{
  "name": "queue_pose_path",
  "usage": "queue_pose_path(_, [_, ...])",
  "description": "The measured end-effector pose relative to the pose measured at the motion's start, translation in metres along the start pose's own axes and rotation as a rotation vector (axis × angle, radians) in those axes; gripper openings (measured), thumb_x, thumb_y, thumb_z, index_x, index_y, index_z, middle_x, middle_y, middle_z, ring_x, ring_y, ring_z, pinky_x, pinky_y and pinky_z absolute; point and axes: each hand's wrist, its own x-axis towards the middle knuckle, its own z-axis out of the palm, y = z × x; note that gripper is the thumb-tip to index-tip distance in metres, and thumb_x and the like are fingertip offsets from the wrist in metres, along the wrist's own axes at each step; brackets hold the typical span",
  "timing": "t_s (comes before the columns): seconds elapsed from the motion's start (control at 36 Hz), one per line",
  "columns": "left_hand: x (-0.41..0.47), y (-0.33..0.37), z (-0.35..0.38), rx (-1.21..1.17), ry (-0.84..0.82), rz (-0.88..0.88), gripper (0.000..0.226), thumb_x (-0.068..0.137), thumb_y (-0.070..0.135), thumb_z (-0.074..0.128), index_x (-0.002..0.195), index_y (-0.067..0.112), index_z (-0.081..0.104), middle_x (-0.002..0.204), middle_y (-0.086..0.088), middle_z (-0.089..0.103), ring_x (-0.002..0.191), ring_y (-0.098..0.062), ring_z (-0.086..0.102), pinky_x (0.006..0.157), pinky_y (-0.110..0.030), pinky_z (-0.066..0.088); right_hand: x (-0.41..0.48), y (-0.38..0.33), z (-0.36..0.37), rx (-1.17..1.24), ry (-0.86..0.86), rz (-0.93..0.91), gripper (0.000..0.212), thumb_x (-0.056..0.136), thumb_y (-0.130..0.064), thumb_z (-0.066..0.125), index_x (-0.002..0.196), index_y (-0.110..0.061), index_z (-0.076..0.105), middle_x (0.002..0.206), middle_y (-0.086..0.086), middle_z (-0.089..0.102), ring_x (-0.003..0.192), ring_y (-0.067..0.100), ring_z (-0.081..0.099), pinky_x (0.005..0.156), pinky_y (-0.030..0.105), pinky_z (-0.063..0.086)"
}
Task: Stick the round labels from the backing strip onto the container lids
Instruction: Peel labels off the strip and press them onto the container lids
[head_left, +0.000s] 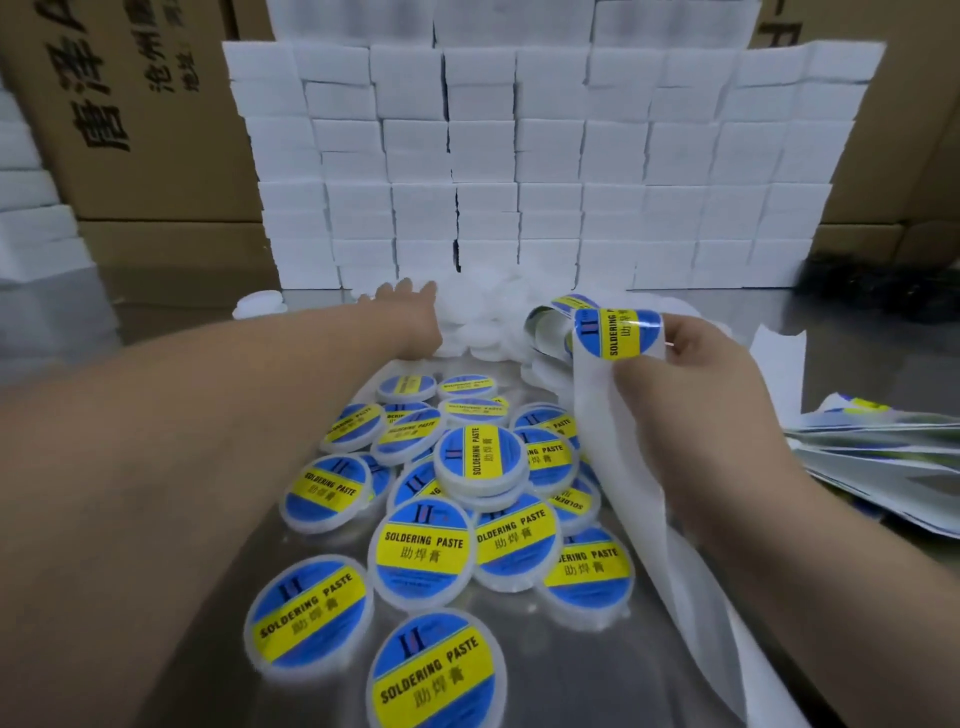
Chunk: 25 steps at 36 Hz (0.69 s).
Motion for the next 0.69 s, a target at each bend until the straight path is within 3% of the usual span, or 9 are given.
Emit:
queue_pose_path(0.08, [0.007, -0.003, 0.009, -0.032, -0.053, -0.071, 0.070, 0.094, 0.025, 0.043, 0.148, 0.023, -0.002, 0.156, -0.008, 0.000, 0.139, -0.036, 0.015, 0.109, -0.049, 0.025, -0.001, 0.000, 0.000, -0.003, -0.012, 0.014, 0.029, 0.081, -0.009, 0.048, 0.101, -0.023, 0.064, 0.083, -0.003, 0.066, 0.063, 0.012, 0.054, 0.052, 0.022, 0.036])
queue_pose_path(0.14, [0.009, -0.005, 0.012, -0.024, -0.057, -0.063, 0.062, 0.092, 0.019, 0.045, 0.147, 0.018, 0.016, 0.150, -0.012, 0.025, 0.127, -0.034, 0.040, 0.097, -0.041, 0.040, -0.001, 0.001, 0.001, -0.004, -0.018, 0.014, 0.028, 0.081, -0.010, 0.049, 0.099, -0.024, 0.064, 0.081, -0.004, 0.066, 0.060, 0.010, 0.053, 0.049, 0.020, 0.038])
queue_pose_path(0.19, [0.009, -0.009, 0.014, 0.026, -0.002, -0.040, 0.050, 0.090, 0.017, 0.050, 0.138, 0.015, 0.039, 0.138, -0.010, 0.046, 0.117, -0.029, 0.051, 0.090, -0.036, 0.043, -0.001, 0.001, 0.002, -0.016, -0.027, 0.014, 0.028, 0.081, -0.010, 0.049, 0.098, -0.025, 0.064, 0.077, -0.006, 0.065, 0.057, 0.009, 0.052, 0.046, 0.019, 0.040])
queue_pose_path(0.28, [0.011, -0.013, 0.015, 0.092, 0.127, -0.019, 0.040, 0.088, 0.013, 0.051, 0.128, 0.017, 0.049, 0.130, -0.008, 0.051, 0.115, -0.028, 0.051, 0.090, -0.035, 0.043, -0.002, 0.001, 0.002, -0.023, -0.041, 0.004, 0.027, 0.081, -0.009, 0.049, 0.097, -0.026, 0.064, 0.076, -0.006, 0.064, 0.053, 0.004, 0.052, 0.043, 0.015, 0.040])
queue_pose_path(0.36, [0.011, -0.012, 0.015, 0.124, 0.210, -0.013, 0.026, 0.084, 0.005, 0.051, 0.106, 0.014, 0.062, 0.107, -0.007, 0.059, 0.092, -0.026, 0.056, 0.071, -0.032, 0.042, -0.003, 0.000, 0.002, -0.025, -0.038, 0.008, 0.028, 0.081, -0.009, 0.049, 0.099, -0.026, 0.063, 0.079, -0.006, 0.065, 0.059, 0.007, 0.054, 0.048, 0.019, 0.042])
queue_pose_path(0.44, [0.013, -0.010, 0.014, 0.108, 0.278, -0.015, 0.024, 0.085, 0.005, 0.051, 0.106, 0.011, 0.061, 0.107, -0.008, 0.061, 0.093, -0.027, 0.058, 0.068, -0.030, 0.040, -0.002, -0.001, 0.002, -0.021, -0.034, 0.010, 0.029, 0.081, -0.008, 0.049, 0.100, -0.026, 0.063, 0.080, -0.006, 0.065, 0.063, 0.010, 0.055, 0.051, 0.020, 0.042])
queue_pose_path(0.58, [0.012, -0.007, 0.011, -0.112, 0.308, 0.000, 0.025, 0.089, 0.019, 0.049, 0.111, 0.008, 0.054, 0.114, -0.012, 0.050, 0.097, -0.030, 0.054, 0.068, -0.031, 0.036, -0.003, -0.001, 0.004, -0.002, -0.041, 0.013, 0.027, 0.081, -0.007, 0.051, 0.097, -0.025, 0.063, 0.077, -0.007, 0.064, 0.058, 0.009, 0.052, 0.043, 0.015, 0.039])
queue_pose_path(0.69, [0.010, -0.008, 0.003, -0.179, 0.268, -0.022, 0.026, 0.089, 0.022, 0.050, 0.110, 0.007, 0.055, 0.116, -0.014, 0.045, 0.086, -0.028, 0.049, 0.067, -0.032, 0.036, -0.004, -0.001, 0.004, -0.004, -0.058, 0.011, 0.026, 0.082, -0.010, 0.052, 0.099, -0.026, 0.063, 0.085, -0.009, 0.065, 0.068, 0.007, 0.057, 0.053, 0.021, 0.041])
